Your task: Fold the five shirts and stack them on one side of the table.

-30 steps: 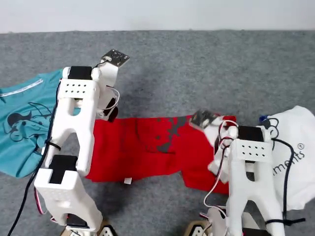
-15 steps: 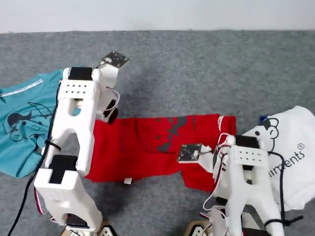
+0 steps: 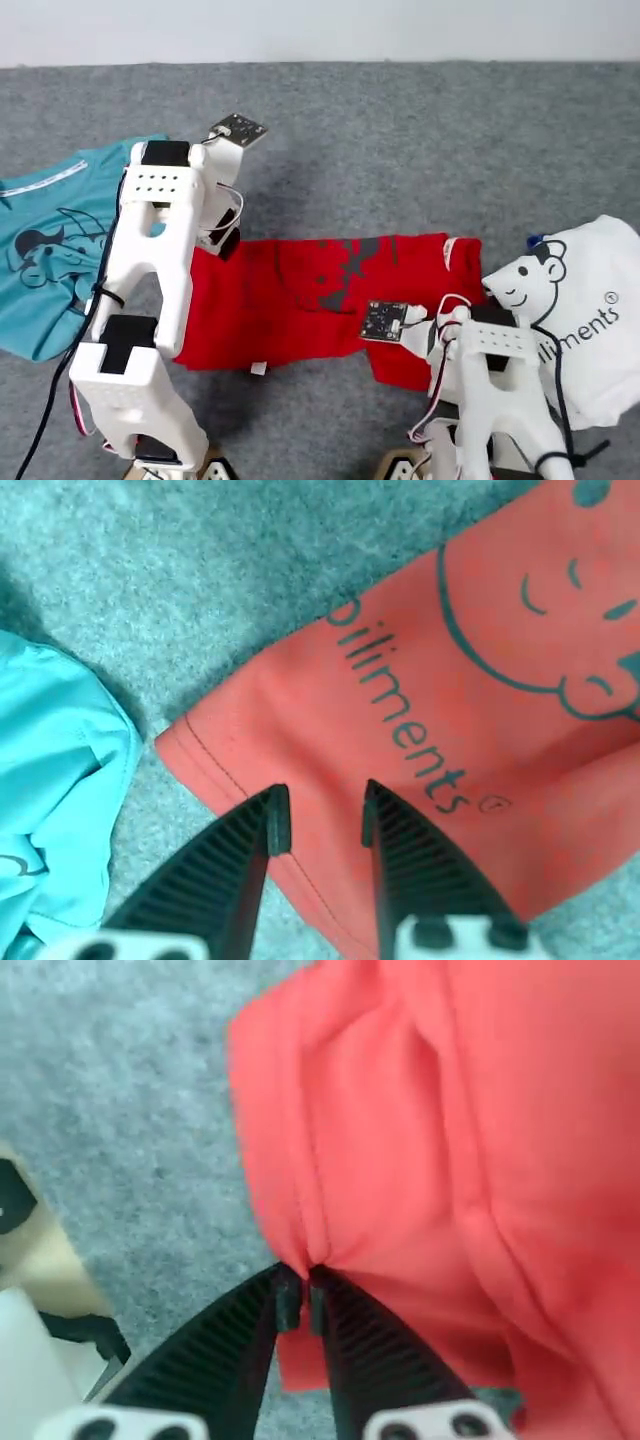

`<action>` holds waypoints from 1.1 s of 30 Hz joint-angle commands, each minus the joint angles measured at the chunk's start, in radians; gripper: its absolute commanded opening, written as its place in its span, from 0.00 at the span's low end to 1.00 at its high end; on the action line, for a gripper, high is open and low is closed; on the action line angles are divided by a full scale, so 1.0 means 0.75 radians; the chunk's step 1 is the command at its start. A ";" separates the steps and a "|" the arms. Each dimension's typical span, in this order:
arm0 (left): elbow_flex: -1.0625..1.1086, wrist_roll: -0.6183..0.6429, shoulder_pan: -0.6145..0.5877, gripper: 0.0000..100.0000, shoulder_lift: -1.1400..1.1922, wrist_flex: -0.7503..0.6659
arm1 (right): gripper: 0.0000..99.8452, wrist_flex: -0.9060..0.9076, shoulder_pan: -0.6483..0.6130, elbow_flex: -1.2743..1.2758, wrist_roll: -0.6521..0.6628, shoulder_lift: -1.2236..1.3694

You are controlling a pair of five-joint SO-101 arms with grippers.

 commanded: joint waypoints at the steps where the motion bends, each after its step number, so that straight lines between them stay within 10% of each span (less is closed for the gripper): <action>1: -0.007 -0.023 0.006 0.13 -0.006 -0.008 | 0.01 0.003 0.048 -0.049 0.008 0.011; 12: -0.007 -0.023 0.016 0.13 -0.006 -0.008 | 0.01 0.255 0.075 -0.491 -0.104 0.013; 33: -0.005 -0.023 0.016 0.13 -0.006 -0.008 | 0.01 -0.240 0.011 -0.677 -0.297 0.261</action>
